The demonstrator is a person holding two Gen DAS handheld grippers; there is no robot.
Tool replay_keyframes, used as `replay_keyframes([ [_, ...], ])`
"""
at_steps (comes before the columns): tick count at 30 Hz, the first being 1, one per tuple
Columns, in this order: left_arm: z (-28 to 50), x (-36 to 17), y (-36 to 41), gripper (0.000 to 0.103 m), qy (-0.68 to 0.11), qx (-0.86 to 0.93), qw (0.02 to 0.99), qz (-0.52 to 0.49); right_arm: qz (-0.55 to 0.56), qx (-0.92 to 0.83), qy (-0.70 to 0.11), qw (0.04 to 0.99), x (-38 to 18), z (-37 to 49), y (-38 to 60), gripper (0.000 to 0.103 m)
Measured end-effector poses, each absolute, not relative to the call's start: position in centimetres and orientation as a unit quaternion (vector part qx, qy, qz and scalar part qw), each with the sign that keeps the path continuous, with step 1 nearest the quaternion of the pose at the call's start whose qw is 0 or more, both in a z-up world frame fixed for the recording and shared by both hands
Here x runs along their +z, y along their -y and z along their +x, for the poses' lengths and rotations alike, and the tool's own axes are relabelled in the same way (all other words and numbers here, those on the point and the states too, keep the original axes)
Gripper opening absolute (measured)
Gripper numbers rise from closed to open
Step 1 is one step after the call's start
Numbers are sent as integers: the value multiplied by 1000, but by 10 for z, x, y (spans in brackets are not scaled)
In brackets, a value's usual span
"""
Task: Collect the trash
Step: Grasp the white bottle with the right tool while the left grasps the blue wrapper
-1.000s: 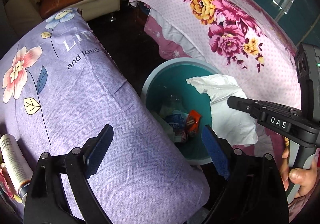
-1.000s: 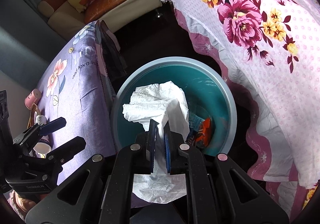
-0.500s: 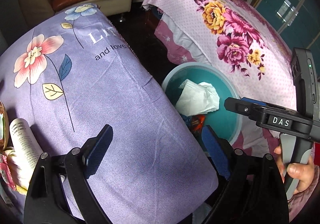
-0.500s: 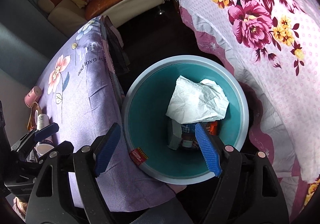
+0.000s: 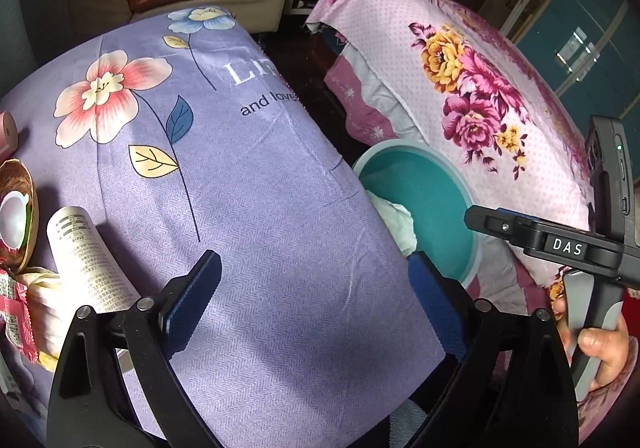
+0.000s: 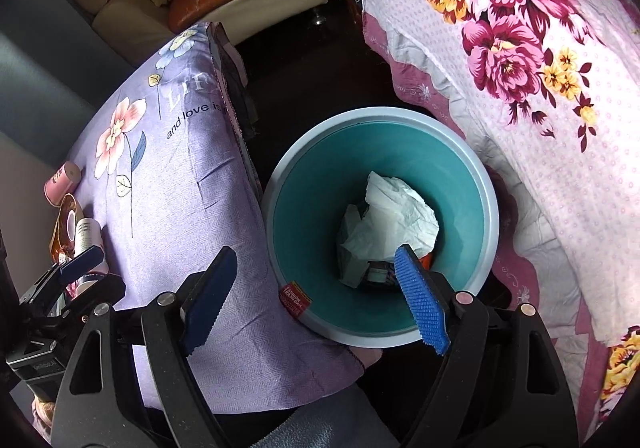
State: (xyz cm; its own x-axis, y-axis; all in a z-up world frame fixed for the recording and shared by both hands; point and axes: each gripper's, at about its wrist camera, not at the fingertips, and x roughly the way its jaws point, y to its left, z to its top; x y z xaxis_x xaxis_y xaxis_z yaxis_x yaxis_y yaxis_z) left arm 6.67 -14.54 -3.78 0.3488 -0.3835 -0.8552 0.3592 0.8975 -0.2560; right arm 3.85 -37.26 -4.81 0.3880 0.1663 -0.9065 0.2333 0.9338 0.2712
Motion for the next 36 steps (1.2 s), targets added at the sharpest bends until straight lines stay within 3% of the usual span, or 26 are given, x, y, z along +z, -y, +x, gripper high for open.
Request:
replay_keyframes([
  [9,57,-24,100,95,-510,-209,834,-35,148,12,-555,818,-31,45,323,78],
  [21,47,-9,-26,95,-496,-111,857,-85,82,96,-574,809,-24,63,203,78],
  [36,15,-28,-167,95,-485,13,858,-167,3,158,-593,790,-27,84,94,78],
])
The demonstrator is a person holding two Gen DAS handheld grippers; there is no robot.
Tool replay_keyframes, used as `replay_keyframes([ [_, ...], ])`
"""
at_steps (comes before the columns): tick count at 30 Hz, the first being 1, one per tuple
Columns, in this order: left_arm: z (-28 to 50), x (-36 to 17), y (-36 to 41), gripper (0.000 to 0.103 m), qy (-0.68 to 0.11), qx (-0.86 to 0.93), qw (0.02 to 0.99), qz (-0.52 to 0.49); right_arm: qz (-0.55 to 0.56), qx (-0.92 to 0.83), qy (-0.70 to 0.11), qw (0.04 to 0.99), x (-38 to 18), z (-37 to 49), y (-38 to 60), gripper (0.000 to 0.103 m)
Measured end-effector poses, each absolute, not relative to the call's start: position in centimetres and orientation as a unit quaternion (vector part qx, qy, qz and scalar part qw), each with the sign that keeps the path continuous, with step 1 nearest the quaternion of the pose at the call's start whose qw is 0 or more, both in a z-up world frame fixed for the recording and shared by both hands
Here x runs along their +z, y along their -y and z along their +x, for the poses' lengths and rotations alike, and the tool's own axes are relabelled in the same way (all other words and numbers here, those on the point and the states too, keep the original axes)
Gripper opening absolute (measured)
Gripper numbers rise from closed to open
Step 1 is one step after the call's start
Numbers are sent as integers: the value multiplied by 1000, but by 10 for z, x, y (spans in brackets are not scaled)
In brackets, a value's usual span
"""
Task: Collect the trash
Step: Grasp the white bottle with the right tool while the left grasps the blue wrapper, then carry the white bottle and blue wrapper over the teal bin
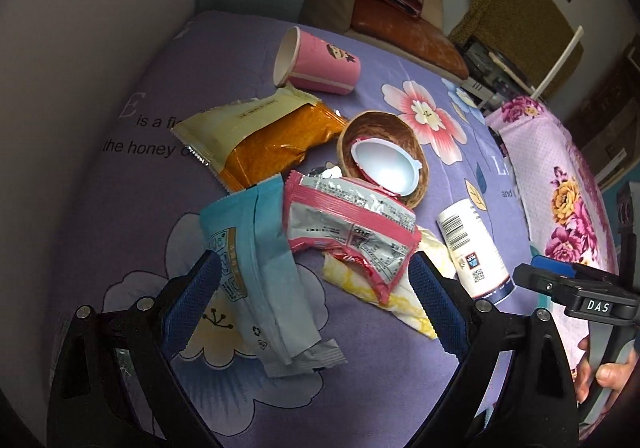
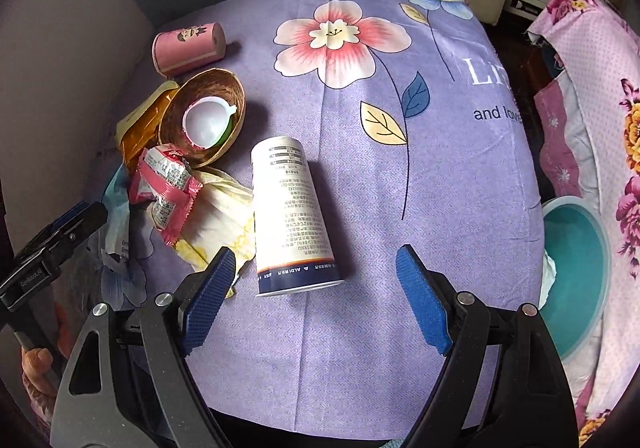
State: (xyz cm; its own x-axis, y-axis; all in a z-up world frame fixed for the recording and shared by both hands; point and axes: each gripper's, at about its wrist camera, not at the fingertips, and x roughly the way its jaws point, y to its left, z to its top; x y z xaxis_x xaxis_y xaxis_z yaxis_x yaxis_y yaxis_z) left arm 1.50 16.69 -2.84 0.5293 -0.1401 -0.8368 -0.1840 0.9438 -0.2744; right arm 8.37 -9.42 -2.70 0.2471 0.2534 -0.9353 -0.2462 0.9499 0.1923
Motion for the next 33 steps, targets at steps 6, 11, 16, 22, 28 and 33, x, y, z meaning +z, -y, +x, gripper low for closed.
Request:
replay_keyframes([
  [6,15,-52,-178,95,-513,40,844,-151,-14,161,-606,779,-39,96,77,78],
  [11,18,-70,-183,95,-532,55,833,-145,-20,163,-612,774,-50,107,68,78],
  [16,16,-78,-187,94,-531,59,834,-140,-20,165,-616,770,-59,112,66,78],
  [22,13,-75,-173,57,-519,61,846,-101,-9,173,-621,764,-69,113,66,73],
  [28,10,-67,-176,36,-512,51,847,-132,1,193,-621,760,-72,107,67,49],
  [33,4,-45,-171,35,-491,37,859,-142,21,194,-604,773,-57,101,78,49],
])
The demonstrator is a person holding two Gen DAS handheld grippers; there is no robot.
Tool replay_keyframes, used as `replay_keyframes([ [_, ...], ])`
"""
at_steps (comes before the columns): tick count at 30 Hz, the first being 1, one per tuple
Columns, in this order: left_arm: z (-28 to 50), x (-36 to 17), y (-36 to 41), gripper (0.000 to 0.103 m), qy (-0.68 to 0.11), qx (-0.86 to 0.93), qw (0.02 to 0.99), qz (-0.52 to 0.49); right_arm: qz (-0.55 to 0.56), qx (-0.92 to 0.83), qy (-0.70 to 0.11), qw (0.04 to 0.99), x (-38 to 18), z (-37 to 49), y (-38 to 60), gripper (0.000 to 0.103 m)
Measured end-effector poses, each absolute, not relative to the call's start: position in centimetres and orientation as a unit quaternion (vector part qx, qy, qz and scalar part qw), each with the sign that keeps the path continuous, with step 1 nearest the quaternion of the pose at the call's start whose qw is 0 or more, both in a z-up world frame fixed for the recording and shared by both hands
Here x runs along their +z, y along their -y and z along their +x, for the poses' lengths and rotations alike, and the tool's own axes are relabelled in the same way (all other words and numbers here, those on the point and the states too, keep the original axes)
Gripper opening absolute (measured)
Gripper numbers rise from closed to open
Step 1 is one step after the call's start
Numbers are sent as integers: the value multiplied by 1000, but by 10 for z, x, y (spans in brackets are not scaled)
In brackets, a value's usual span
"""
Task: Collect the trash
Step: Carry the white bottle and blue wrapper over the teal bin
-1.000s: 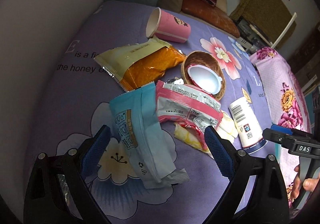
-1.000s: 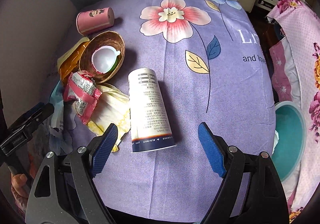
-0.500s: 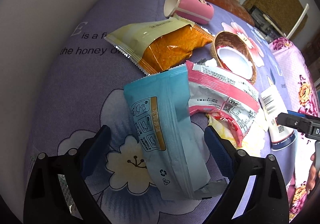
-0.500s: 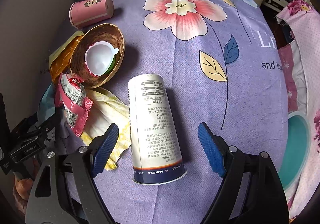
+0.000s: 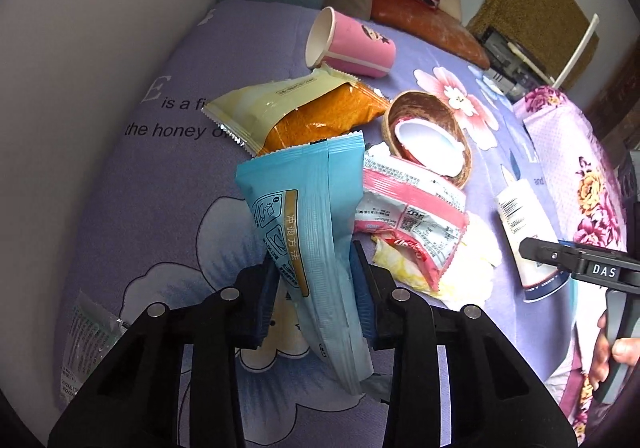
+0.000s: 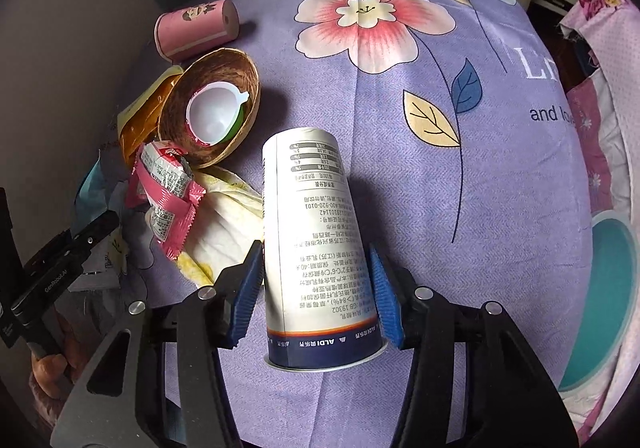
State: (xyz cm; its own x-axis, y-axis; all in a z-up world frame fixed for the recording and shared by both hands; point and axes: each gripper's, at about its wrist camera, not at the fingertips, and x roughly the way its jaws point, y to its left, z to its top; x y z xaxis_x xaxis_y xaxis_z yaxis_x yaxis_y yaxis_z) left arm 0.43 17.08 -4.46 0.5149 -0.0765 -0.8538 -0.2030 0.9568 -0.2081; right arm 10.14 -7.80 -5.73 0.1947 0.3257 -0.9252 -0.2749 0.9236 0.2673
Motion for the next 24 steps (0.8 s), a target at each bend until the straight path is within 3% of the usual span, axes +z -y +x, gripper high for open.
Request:
replay_keyframes([
  [12,22,-15,-100,35,-486,-59,863,-127,85,192,-575,791,-34,87,128,49],
  [24,48,-23,-2,35,-503,-121,853,-72,142,158,-551,807,-32,74,198,49],
])
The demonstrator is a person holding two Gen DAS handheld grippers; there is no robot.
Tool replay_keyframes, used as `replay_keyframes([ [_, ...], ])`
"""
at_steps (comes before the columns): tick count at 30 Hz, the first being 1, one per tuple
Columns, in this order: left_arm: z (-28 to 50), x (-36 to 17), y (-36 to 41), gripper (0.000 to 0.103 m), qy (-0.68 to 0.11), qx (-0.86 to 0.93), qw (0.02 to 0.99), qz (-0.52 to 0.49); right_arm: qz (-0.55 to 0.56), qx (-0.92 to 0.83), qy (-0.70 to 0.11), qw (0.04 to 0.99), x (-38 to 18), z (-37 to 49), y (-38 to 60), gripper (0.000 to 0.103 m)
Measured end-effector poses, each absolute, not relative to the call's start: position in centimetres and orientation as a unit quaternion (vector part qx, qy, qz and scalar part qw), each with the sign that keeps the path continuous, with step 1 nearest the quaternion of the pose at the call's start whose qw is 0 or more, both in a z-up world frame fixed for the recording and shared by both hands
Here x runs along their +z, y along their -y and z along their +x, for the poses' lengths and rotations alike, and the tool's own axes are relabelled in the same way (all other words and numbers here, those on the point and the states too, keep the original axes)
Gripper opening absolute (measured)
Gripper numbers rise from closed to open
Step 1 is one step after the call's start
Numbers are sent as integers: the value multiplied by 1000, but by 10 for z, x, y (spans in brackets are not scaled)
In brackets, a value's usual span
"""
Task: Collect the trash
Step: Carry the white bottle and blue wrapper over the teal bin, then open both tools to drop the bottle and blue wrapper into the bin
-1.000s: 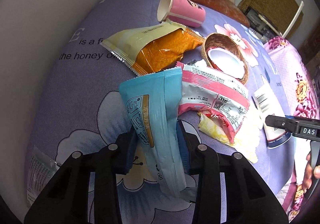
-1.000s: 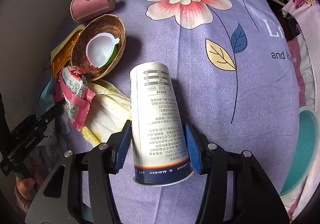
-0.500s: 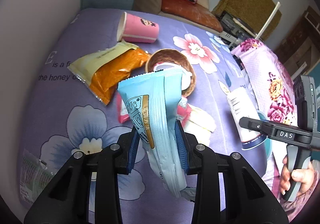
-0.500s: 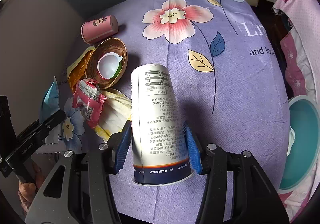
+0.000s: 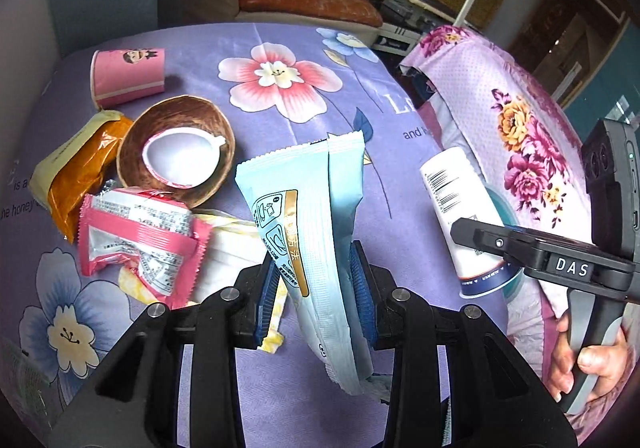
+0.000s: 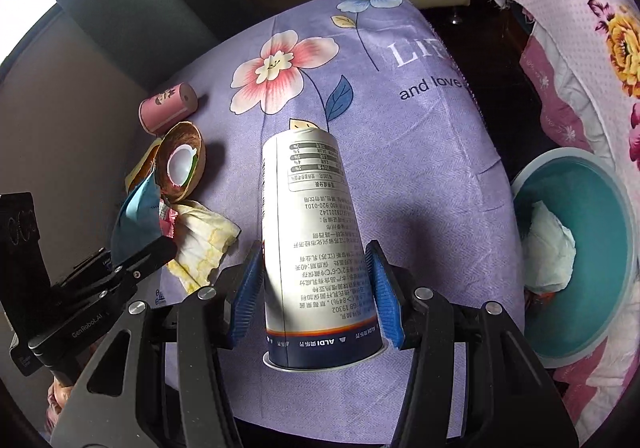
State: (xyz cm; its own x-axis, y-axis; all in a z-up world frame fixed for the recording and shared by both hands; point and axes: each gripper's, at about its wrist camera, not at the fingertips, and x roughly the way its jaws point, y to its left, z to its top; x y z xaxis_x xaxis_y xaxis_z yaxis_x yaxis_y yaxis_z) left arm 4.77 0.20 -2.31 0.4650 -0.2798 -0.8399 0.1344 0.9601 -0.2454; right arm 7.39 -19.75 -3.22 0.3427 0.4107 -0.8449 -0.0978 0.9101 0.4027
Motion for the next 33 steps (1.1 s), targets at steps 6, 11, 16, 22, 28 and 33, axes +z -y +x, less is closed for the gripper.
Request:
replay_keyframes([
  [6,57,-29,48,36,-515,-150,843,-40,170,141,-537,814,-32,70,235,49],
  [11,60,-31,87,36,-521,-176,835,-20,201,124,-525,817,-36,67,274,49],
  [16,64,-34,131,36,-526,-200,827,4,234,97,-514,820,-41,58,319,49],
  [22,66,-39,185,36,-532,-233,813,33,267,61,-500,822,-46,42,373,49],
  [28,64,-44,234,39,-534,-262,802,63,287,34,-494,820,-53,29,414,49],
  [33,68,-55,260,40,-544,-265,793,78,301,21,-491,817,-62,22,439,49],
])
